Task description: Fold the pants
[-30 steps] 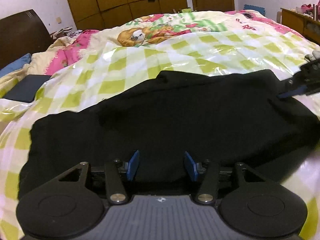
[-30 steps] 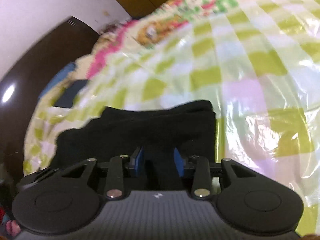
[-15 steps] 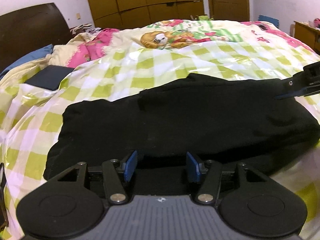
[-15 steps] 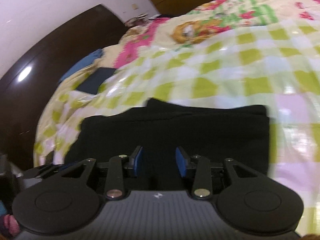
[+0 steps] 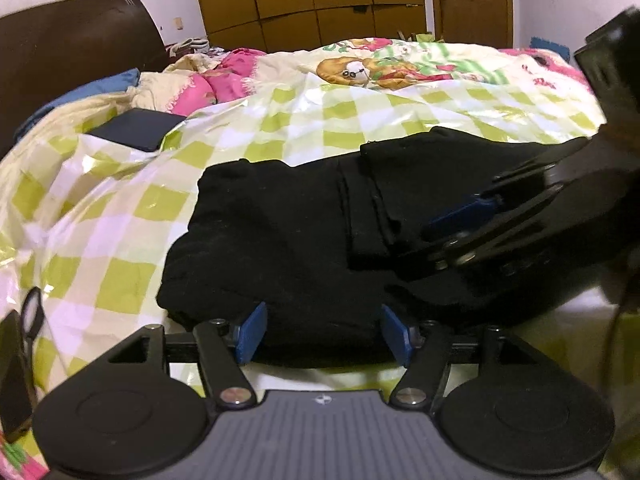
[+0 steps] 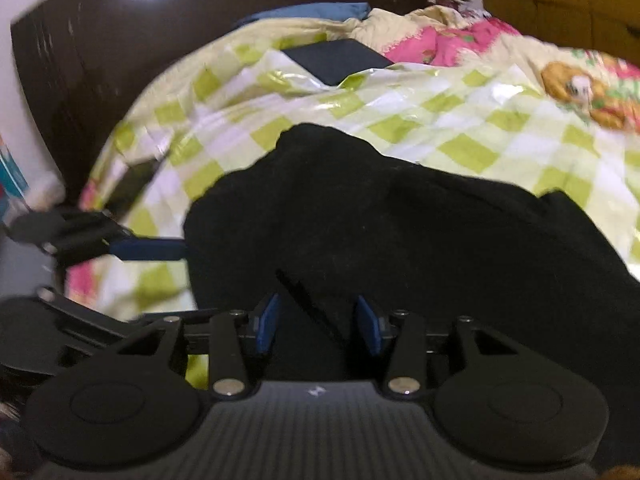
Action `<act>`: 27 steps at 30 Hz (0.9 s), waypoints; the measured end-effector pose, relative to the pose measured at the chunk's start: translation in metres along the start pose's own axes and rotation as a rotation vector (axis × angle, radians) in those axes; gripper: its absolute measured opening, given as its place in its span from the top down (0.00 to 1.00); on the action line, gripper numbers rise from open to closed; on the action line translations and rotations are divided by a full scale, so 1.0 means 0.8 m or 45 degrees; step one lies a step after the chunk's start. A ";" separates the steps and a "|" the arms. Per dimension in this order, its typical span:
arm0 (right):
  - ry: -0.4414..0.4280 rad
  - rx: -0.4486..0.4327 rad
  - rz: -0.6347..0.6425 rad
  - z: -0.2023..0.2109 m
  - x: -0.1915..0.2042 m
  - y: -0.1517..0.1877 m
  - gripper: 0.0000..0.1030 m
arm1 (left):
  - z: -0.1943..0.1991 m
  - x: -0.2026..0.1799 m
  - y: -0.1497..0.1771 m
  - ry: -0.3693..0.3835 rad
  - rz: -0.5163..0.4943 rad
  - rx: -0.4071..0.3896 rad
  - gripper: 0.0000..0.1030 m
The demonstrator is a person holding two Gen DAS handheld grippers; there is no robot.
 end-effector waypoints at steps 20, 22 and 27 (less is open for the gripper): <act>0.136 0.010 -0.241 -0.004 -0.028 -0.008 0.88 | -0.005 0.003 0.006 0.088 0.007 -0.070 0.25; 0.167 0.004 -0.209 -0.005 -0.022 -0.009 0.88 | -0.005 0.004 0.006 0.091 0.007 -0.073 0.25; 0.221 0.005 -0.147 -0.027 -0.017 0.000 0.83 | -0.005 0.005 0.008 0.096 0.015 -0.077 0.25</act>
Point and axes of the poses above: each gripper's, at about its wrist camera, not at the fingertips, and z roughly against the way its jaws point, x to its left, y to its underside, the point moved 8 cm from there along -z, roughly the way its jaws point, and after that the axes turned 7 degrees about y, right-handed, at the moved point
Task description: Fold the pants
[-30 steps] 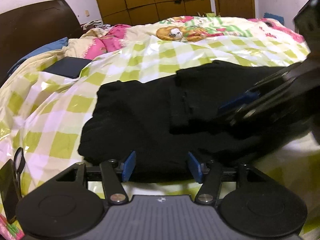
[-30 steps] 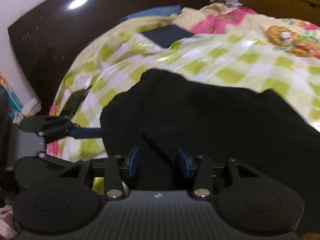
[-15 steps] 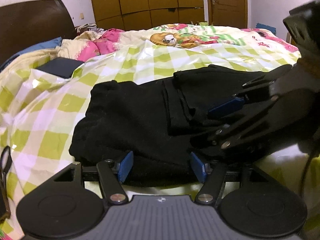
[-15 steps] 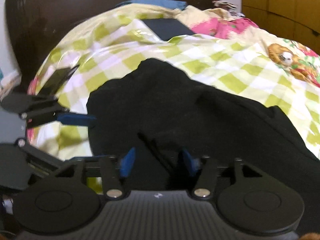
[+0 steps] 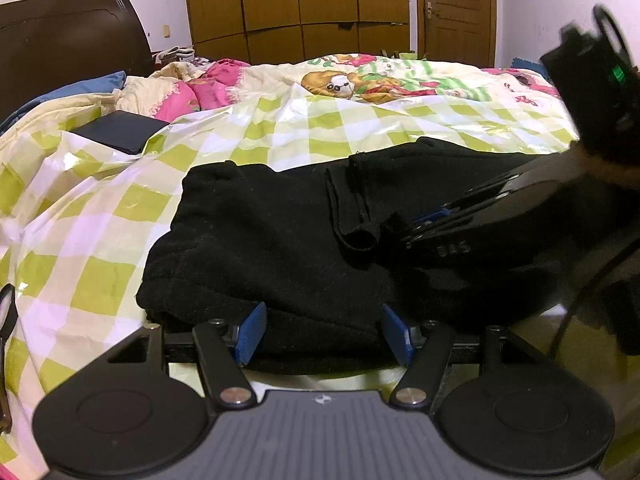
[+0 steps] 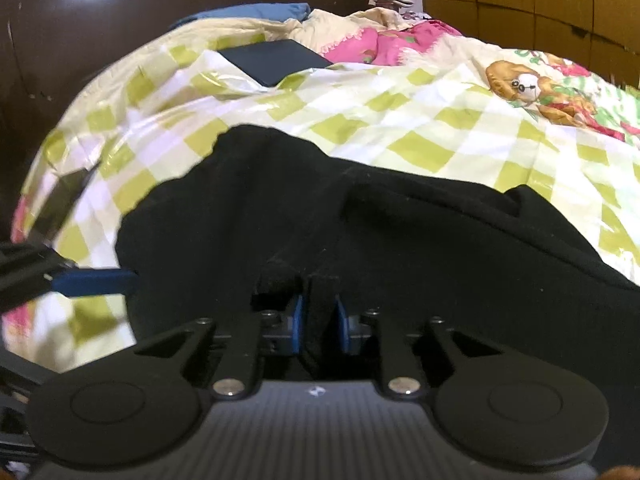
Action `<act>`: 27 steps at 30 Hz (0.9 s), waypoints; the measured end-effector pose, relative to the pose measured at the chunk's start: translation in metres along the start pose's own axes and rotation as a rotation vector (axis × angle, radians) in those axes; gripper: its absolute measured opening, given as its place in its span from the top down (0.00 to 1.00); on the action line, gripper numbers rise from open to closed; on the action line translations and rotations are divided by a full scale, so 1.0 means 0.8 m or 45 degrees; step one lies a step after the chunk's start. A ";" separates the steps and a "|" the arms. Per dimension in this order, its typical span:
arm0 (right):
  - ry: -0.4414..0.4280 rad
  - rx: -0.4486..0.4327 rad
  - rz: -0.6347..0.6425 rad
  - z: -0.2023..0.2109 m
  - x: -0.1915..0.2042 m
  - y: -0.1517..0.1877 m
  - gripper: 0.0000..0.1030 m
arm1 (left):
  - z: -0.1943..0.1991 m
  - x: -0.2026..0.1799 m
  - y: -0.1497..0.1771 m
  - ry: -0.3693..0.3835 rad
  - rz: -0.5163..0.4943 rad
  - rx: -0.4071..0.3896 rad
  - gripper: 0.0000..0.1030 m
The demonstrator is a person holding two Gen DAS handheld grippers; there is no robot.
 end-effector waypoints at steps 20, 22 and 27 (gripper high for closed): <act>-0.444 -0.079 -0.212 -0.014 0.087 -0.101 0.87 | -0.008 0.003 0.007 0.007 0.035 0.009 0.24; -0.448 0.094 -0.197 -0.052 0.098 -0.071 0.86 | -0.004 0.003 0.009 0.008 0.033 0.015 0.24; -0.591 0.094 -0.390 -0.040 0.078 -0.059 0.79 | 0.006 0.007 0.019 0.021 0.079 0.036 0.24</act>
Point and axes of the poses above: each gripper's, at about its wrist camera, not at the fingertips, and z roughly against the way its jaws point, x to its left, y to its underside, the point moved 8 cm from there along -z, roughly the way its jaws point, and after that the axes turned 7 degrees about y, right-handed, at the moved point
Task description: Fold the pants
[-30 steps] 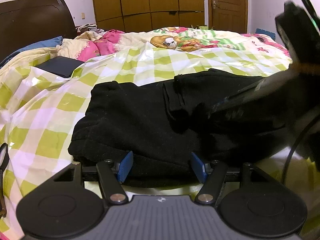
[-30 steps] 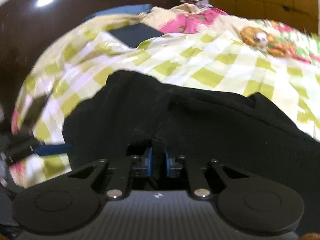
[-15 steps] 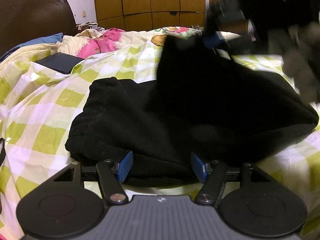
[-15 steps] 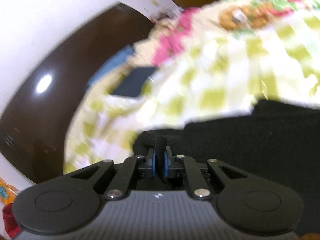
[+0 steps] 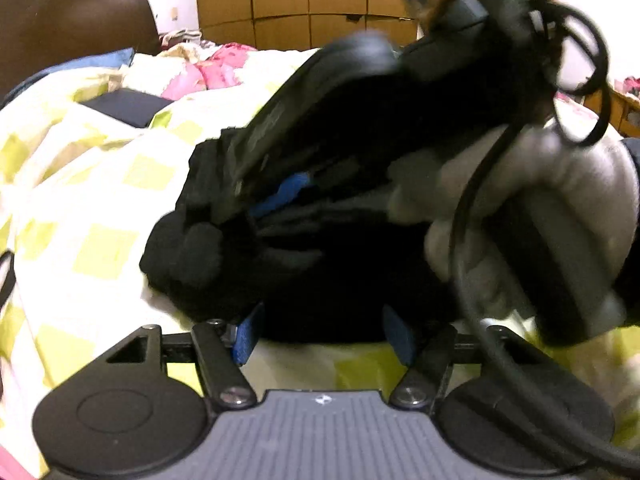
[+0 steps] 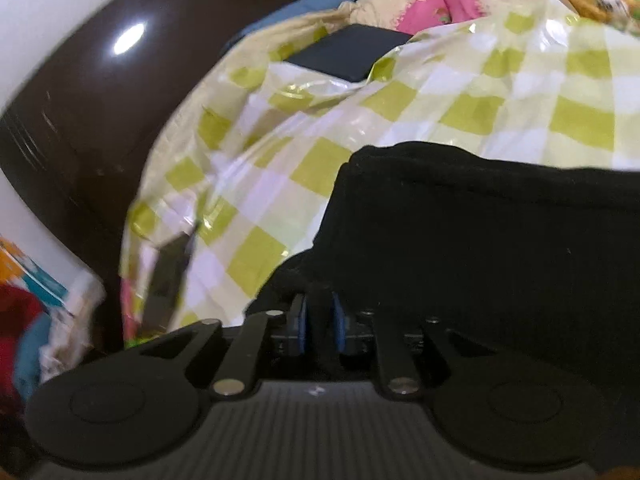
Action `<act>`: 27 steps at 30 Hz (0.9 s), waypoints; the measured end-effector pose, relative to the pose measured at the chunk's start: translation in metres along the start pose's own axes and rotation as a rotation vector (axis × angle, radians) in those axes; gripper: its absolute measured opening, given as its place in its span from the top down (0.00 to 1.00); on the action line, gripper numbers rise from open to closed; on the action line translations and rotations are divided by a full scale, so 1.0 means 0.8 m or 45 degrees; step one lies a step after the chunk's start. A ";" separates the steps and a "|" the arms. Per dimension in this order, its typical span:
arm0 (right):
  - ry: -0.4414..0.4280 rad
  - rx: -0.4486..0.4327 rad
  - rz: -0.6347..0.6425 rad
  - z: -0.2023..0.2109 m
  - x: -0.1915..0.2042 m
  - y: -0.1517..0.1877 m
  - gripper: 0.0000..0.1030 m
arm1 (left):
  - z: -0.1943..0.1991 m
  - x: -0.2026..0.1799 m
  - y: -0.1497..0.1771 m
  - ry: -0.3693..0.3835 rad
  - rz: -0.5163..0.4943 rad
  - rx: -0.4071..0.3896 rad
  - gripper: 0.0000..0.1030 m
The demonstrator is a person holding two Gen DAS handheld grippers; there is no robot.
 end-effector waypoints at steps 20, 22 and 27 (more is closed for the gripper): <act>0.602 -0.338 -0.447 0.287 -0.233 0.053 0.59 | -0.046 -0.029 -0.114 -0.067 -0.162 -0.144 0.24; 0.531 -0.352 -0.537 0.287 -0.255 0.061 0.60 | -0.071 -0.023 -0.103 -0.098 -0.159 -0.059 0.24; 0.448 -0.415 -0.588 0.305 -0.272 0.070 0.60 | -0.087 -0.017 -0.080 -0.138 -0.160 0.055 0.22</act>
Point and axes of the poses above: each gripper's, at about its wrist camera, not at the fingertips, and z roughly against the way its jaws point, x to its left, y to its underside, the point moved 8 cm from there along -z, roughly the way its jaws point, and after that the axes turned 7 degrees about y, right-handed, at the moved point
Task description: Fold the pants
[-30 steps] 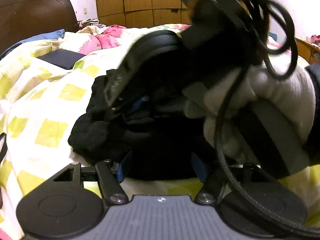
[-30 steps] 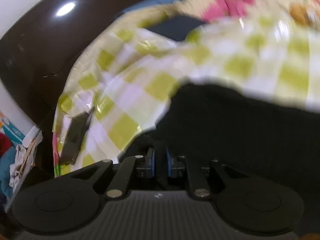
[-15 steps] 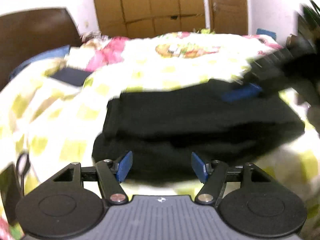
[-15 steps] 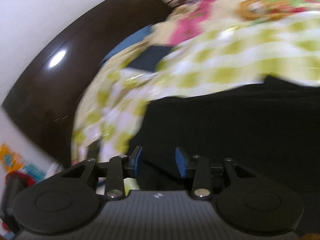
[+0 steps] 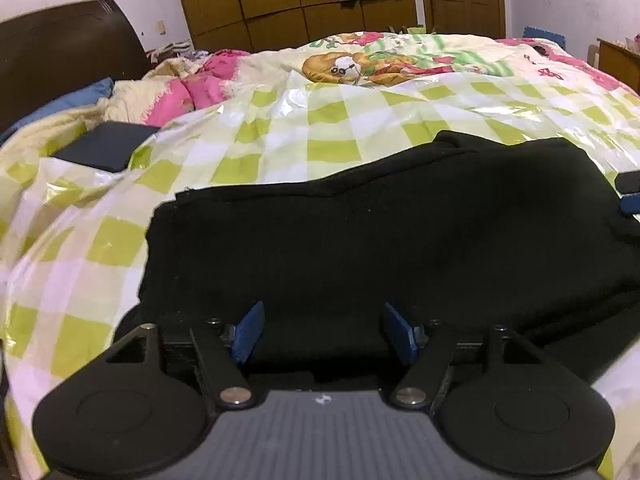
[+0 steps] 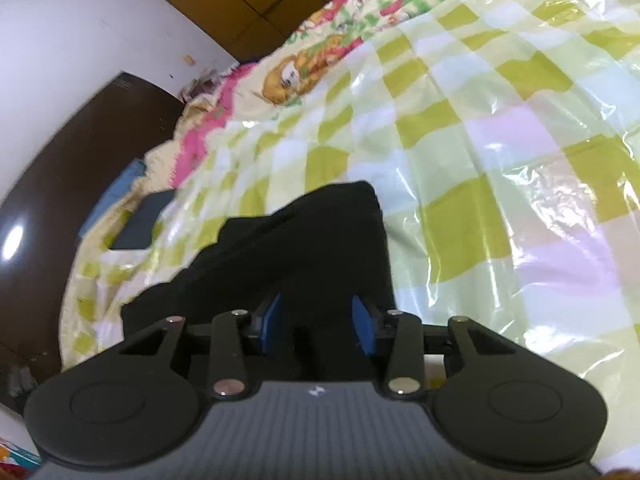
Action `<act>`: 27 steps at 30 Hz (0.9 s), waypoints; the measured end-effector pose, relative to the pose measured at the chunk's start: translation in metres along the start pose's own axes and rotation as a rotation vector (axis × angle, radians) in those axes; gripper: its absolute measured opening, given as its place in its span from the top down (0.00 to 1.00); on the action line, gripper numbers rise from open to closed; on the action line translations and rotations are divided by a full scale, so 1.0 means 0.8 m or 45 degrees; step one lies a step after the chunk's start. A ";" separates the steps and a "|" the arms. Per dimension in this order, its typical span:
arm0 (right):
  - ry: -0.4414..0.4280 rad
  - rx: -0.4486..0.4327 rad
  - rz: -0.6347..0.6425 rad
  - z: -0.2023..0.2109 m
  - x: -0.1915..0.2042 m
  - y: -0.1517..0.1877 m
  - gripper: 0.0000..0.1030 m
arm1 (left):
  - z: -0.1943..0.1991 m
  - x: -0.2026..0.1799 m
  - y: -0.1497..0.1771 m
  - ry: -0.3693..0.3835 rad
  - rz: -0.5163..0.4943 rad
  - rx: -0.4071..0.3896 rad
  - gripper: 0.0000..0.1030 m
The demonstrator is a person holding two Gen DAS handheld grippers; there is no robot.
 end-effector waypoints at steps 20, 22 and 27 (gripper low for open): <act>-0.424 0.231 -0.176 -0.063 0.004 0.008 0.41 | -0.007 -0.018 -0.011 -0.055 -0.095 0.051 0.18; -0.410 0.243 -0.140 -0.074 0.023 0.010 0.63 | -0.008 -0.016 -0.012 -0.064 -0.077 0.058 0.18; -0.534 0.256 -0.285 -0.049 0.025 -0.004 0.86 | -0.005 -0.032 -0.012 -0.067 -0.109 0.085 0.19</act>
Point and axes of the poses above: each gripper's, at about its wrist camera, not at the fingertips, and z roughly against the way its jaws point, x to its left, y to its underside, the point moved 8 cm from there along -z, roughly the way its jaws point, and after that the axes turned 7 degrees about y, right-handed, at the moved point
